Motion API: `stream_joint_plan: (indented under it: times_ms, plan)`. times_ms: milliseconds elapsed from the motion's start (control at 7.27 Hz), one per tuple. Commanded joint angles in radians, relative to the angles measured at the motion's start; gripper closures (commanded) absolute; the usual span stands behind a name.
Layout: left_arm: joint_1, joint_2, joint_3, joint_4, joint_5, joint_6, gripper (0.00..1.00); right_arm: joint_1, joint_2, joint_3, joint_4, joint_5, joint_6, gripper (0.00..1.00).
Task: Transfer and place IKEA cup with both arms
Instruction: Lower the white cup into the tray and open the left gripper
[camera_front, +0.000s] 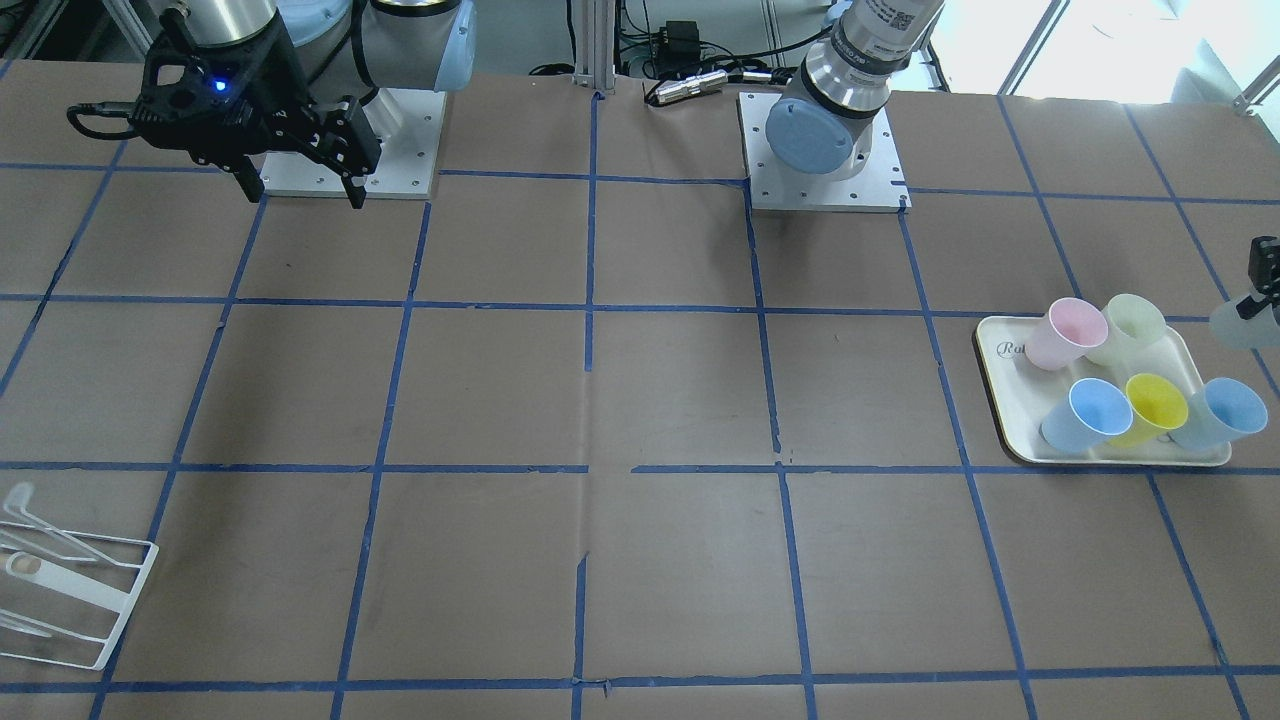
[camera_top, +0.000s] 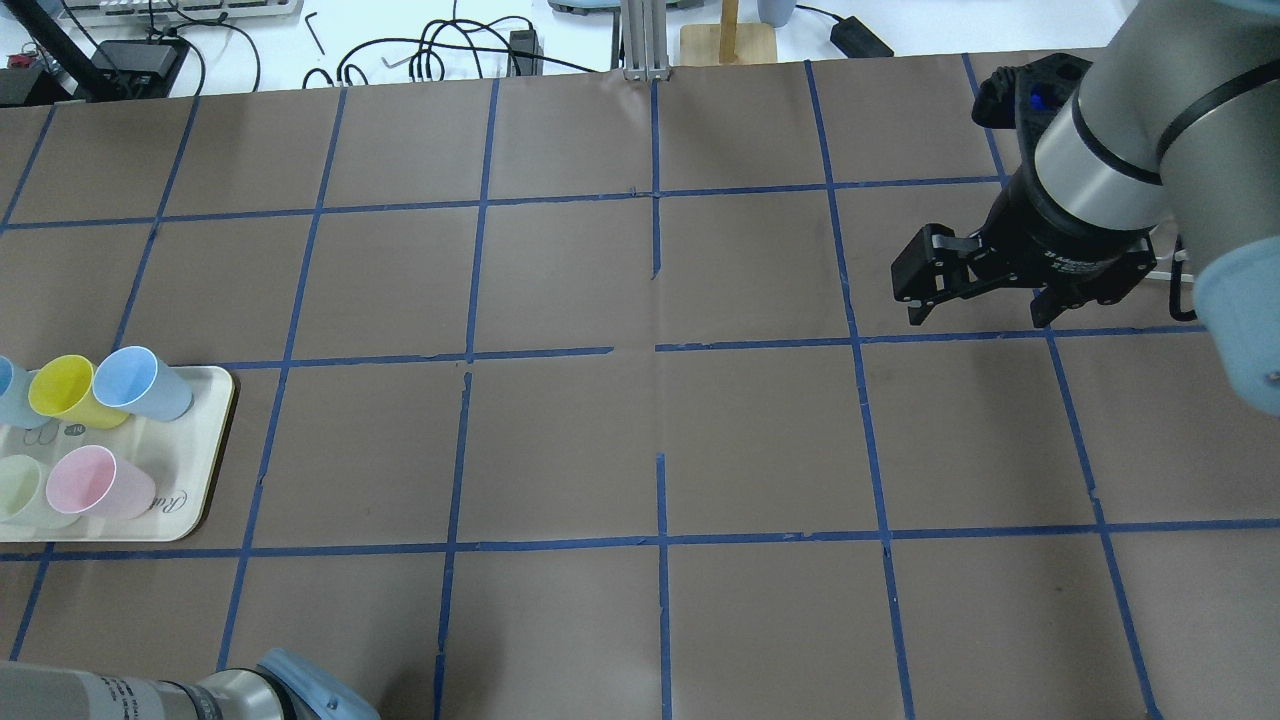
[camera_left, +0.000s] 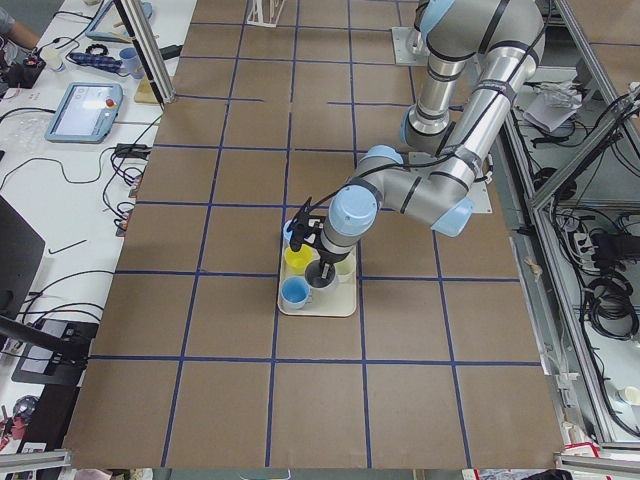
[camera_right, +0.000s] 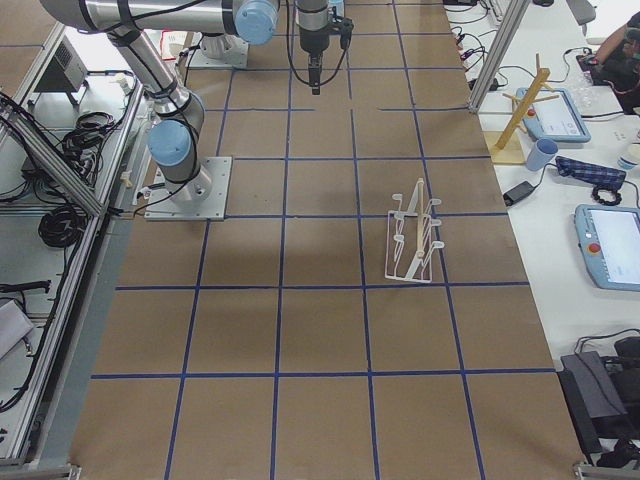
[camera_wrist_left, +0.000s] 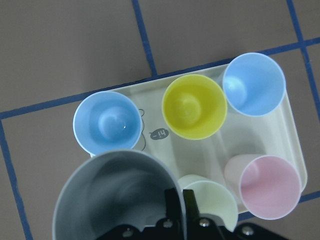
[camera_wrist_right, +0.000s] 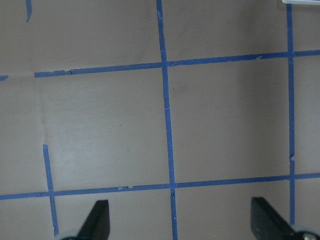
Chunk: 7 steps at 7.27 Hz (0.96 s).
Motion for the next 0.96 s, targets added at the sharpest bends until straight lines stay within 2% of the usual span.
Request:
stream_joint_plan:
  times_ms: [0,825]
  plan:
    - [0.018,-0.048,0.0,0.013,0.001,-0.004,0.98,-0.002,-0.004,0.0,0.008,-0.001,-0.002,0.0]
    - [0.002,-0.103,-0.036,0.056,0.001,-0.076,0.98,0.001,-0.007,-0.002,0.006,0.002,0.002,0.0]
